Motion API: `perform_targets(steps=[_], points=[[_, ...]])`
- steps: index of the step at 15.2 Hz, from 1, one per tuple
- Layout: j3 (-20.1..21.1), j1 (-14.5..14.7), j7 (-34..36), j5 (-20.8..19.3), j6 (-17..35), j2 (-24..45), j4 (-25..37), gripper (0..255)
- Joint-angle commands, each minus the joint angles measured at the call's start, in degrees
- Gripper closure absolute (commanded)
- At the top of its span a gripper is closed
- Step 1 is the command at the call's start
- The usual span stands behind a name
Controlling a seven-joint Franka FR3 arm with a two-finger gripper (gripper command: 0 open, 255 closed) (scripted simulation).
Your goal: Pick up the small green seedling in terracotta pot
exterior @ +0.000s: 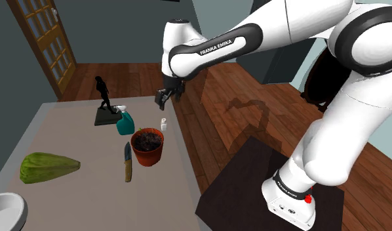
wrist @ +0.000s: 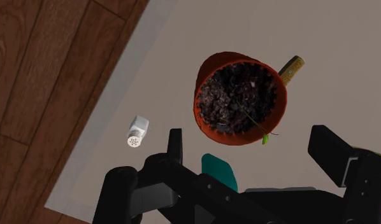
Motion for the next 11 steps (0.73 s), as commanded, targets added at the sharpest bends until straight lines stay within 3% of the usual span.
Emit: perform_targets(steps=[1,11], points=[[0.35,0.58,0.90,-0.91,1.68,4.52,2.44,0],[0.45,4.47,4.11,-5.04,3.18,26.59,20.94,0]])
